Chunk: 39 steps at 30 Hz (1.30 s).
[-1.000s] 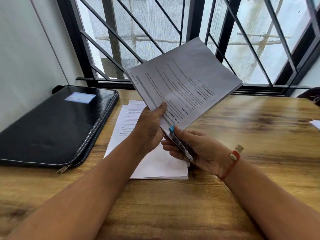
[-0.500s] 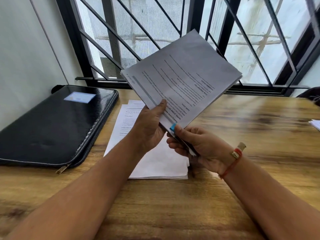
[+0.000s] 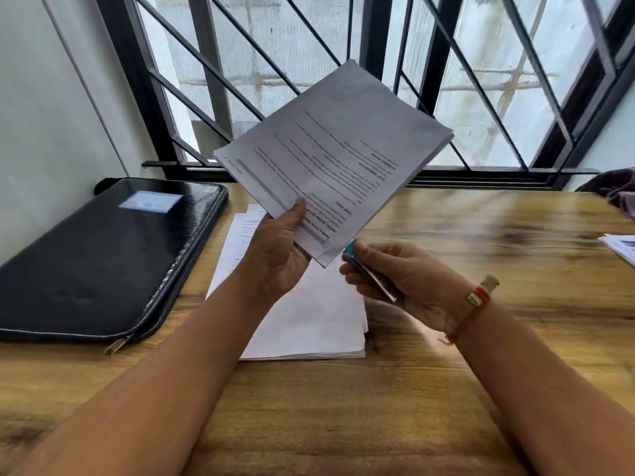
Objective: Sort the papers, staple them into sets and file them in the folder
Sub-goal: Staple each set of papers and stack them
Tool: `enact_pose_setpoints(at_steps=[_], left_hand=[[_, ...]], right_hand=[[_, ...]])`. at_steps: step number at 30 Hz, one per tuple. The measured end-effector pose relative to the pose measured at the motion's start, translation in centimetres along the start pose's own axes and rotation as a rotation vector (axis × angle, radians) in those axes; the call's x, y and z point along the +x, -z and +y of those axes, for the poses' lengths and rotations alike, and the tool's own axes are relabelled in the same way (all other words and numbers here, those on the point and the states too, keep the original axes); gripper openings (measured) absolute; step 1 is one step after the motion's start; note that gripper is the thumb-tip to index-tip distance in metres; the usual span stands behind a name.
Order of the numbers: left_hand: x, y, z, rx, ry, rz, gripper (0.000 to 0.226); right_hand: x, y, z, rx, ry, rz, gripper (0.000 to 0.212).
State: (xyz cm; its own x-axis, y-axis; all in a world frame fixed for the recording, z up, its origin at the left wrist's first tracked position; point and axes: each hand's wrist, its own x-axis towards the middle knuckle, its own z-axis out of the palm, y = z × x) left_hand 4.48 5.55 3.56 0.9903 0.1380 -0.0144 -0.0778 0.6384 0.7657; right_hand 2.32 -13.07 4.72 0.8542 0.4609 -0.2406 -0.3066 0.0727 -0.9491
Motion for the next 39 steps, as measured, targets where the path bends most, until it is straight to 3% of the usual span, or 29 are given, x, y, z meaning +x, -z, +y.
enact_pose_setpoints(at_steps=[2,6,8,15,20,21,23,25,28,30,32,34,36,39], left_hand=[[0.1,0.2,0.1,-0.014,0.014,0.001,0.026],[0.4,0.4,0.1,-0.017,0.025,0.016,0.029],[0.6,0.4,0.1,-0.010,0.030,0.012,0.029],[0.6,0.5,0.0,0.024,0.039,0.009,0.036],[0.6,0.6,0.5,0.068,0.029,0.008,0.029],[0.6,0.7,0.7,0.085,0.027,0.003,0.029],[0.6,1.1,1.5,0.120,0.031,-0.021,0.032],[0.5,1.5,2.5,0.143,0.039,-0.045,0.033],[0.4,2.2,4.3,0.144,0.057,-0.054,0.027],[0.5,2.9,5.2,0.128,0.082,-0.052,0.024],[0.5,3.5,5.8,0.128,0.113,-0.058,0.023],[0.4,4.3,6.3,0.155,0.162,-0.078,0.026],[0.2,4.9,6.7,0.208,0.205,-0.105,0.037],[0.1,5.2,6.9,0.189,0.223,-0.134,0.046]], right_hand=[[0.5,1.1,0.0,-0.156,0.103,0.127,0.031],[1.8,5.3,0.3,-1.012,0.311,0.587,0.033],[1.9,7.0,0.1,-1.240,0.294,0.733,0.031],[3.3,9.6,0.5,-1.418,0.107,0.791,0.033],[3.6,10.4,0.9,-1.453,0.007,0.820,0.048],[3.6,10.4,0.8,-1.433,0.051,0.872,0.050],[3.3,10.2,0.0,-1.278,0.324,1.014,0.046],[2.9,9.8,-1.0,-0.907,0.568,1.041,0.043],[1.9,8.5,-2.6,0.020,0.467,0.686,0.059],[1.2,8.5,-3.1,0.353,0.332,0.431,0.080],[0.8,8.9,-3.2,0.467,0.306,0.283,0.093],[0.3,9.0,-3.2,0.472,0.277,0.175,0.093],[0.0,8.8,-3.1,0.392,0.234,0.112,0.077],[0.1,7.9,-2.7,0.248,0.224,0.143,0.036]])
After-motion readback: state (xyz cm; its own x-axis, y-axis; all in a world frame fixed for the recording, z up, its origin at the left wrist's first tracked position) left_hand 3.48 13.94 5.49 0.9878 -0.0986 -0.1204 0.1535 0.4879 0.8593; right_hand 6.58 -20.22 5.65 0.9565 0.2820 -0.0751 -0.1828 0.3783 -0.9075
